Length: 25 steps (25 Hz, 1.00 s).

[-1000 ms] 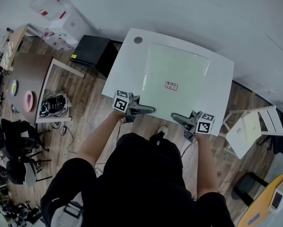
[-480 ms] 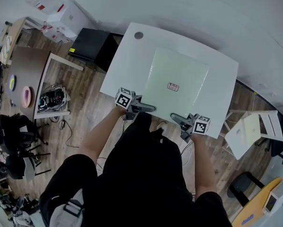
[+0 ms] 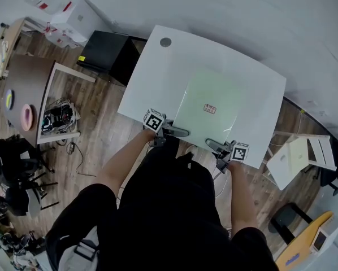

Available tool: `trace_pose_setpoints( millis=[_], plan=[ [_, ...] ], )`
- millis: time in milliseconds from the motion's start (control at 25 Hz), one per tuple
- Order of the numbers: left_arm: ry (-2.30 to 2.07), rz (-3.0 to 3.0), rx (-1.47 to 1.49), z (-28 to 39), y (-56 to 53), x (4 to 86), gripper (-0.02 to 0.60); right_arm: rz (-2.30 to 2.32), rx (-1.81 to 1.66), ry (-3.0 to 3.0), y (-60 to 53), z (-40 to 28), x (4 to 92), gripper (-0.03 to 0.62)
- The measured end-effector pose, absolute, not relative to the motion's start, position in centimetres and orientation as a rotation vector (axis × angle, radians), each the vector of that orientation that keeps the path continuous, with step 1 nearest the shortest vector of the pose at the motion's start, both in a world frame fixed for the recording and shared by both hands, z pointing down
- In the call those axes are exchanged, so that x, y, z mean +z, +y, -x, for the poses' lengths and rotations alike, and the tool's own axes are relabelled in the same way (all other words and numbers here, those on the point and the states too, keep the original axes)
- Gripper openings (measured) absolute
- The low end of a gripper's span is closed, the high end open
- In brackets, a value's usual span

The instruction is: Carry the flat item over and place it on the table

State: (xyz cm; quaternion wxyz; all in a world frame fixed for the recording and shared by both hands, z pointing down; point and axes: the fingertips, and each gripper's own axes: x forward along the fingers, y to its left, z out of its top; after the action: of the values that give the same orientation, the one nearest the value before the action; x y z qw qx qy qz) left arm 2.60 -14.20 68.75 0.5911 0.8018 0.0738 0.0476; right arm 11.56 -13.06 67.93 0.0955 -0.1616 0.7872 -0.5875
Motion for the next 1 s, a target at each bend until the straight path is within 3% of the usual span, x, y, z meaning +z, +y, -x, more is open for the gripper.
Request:
trace_pose_setpoints(
  millis=[1000],
  plan=[
    [0.078,-1.621,0.137,-2.7,-14.3,75.0,0.296,0.479,-2.034,2.114,-13.3,-11.7,75.2,0.31]
  ],
)
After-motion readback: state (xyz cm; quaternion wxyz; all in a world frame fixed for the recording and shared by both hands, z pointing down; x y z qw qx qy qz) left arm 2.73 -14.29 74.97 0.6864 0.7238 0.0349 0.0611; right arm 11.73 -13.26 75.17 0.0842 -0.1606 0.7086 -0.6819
